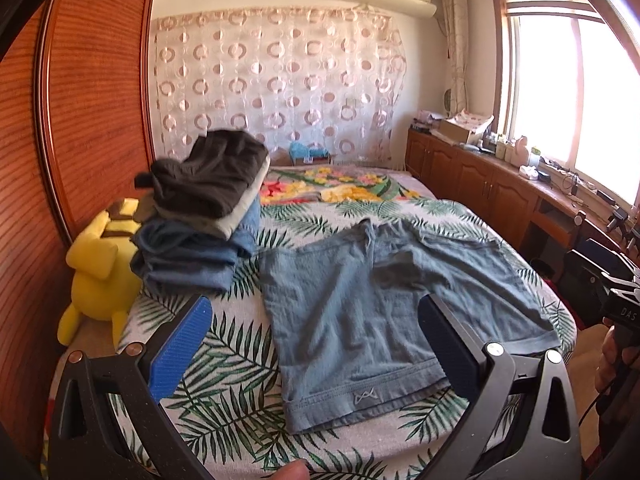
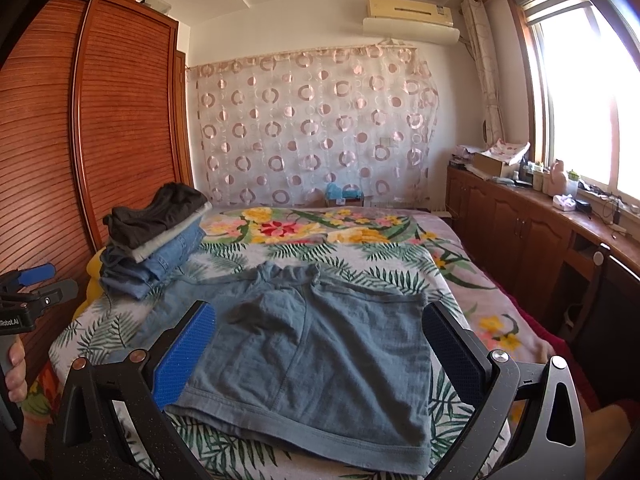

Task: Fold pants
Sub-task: 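Move the left tool down to the hem of one shorts leg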

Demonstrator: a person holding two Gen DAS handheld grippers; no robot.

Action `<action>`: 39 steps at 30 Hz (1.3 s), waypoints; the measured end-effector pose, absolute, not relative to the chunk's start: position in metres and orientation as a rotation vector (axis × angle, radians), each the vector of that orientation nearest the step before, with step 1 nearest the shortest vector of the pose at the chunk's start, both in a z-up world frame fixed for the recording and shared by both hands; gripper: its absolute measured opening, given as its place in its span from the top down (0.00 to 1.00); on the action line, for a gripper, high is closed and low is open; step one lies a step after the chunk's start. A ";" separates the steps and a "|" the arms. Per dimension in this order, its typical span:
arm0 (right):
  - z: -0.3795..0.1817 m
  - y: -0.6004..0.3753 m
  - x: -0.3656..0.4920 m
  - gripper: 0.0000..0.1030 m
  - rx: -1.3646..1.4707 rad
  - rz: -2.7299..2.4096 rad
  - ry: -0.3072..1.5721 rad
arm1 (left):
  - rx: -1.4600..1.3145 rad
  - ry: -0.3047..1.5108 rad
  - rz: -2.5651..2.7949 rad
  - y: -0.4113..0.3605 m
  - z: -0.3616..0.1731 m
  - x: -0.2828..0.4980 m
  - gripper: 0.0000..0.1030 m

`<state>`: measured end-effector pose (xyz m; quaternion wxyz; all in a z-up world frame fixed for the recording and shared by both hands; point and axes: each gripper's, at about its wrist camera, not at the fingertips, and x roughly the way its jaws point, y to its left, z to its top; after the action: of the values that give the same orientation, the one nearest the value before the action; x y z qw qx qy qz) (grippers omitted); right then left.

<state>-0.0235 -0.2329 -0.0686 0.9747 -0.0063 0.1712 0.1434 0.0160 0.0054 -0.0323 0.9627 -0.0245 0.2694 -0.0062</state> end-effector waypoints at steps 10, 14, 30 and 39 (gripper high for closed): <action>-0.088 -0.233 -0.002 0.00 -0.039 0.282 0.461 | -0.053 0.616 -0.016 0.015 -0.068 0.029 0.00; -0.095 -0.234 0.002 0.00 -0.050 0.282 0.506 | -0.063 0.647 -0.014 0.022 -0.085 0.030 0.00; -0.087 -0.233 0.015 0.00 -0.071 0.249 0.627 | -0.086 0.744 -0.041 0.047 -0.124 0.020 0.06; -0.094 -0.235 0.013 0.00 -0.077 0.245 0.654 | -0.129 0.792 -0.131 0.044 -0.140 0.015 0.36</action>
<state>0.0134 -0.2346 -0.0943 0.9388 -0.0379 0.3205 0.1202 0.0154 0.0437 -0.1403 0.9185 -0.0627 0.3851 -0.0638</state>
